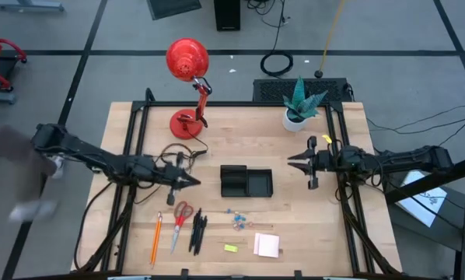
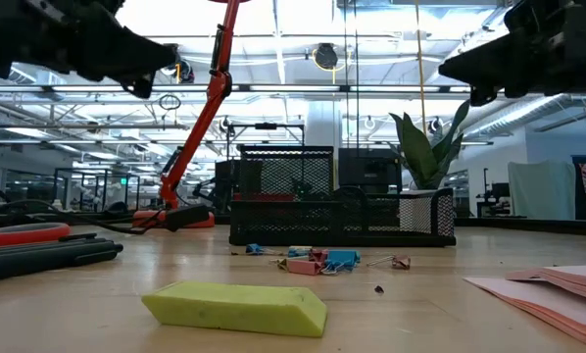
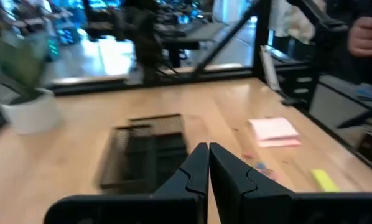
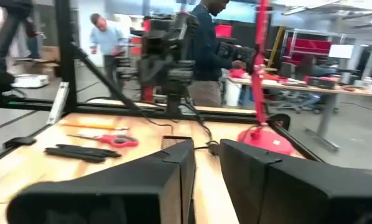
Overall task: Pick and place office supplies into organizer
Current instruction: Put the yellow eraser into the black desk organizer
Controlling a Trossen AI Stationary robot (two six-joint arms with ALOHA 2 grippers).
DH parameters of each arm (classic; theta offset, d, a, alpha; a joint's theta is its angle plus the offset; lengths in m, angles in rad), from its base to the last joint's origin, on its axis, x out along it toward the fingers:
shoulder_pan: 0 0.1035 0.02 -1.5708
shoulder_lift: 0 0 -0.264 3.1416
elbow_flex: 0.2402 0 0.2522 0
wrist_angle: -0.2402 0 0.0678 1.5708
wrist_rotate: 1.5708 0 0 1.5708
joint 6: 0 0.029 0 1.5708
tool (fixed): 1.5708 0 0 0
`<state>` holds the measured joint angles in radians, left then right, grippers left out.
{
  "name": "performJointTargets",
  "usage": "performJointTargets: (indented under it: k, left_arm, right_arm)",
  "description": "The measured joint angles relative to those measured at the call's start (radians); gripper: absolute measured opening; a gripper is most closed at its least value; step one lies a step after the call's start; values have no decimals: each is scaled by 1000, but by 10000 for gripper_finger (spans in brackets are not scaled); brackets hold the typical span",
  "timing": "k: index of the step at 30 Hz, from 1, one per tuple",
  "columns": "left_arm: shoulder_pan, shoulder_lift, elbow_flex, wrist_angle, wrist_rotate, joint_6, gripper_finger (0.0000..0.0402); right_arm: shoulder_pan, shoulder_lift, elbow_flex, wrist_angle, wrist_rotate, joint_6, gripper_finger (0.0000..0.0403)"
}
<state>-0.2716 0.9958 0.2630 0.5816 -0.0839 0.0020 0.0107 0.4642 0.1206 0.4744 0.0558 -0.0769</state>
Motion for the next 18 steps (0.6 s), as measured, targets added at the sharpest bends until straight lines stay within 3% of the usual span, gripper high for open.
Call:
performJointTargets:
  k: [4,8,12,18]
  left_arm:
    - [-88,181,34,93,-5,-17,21]
    - [-173,355,174,60,-55,-12,21]
    - [-205,492,375,-124,-100,-31,21]
    - [-206,621,654,-512,-84,-149,22]
  right_arm:
    - [0,0,0,-5,0,-17,80]
    - [0,0,1,-9,3,-24,82]
    - [0,0,2,-9,4,-40,83]
    - [0,0,2,-8,4,-40,82]
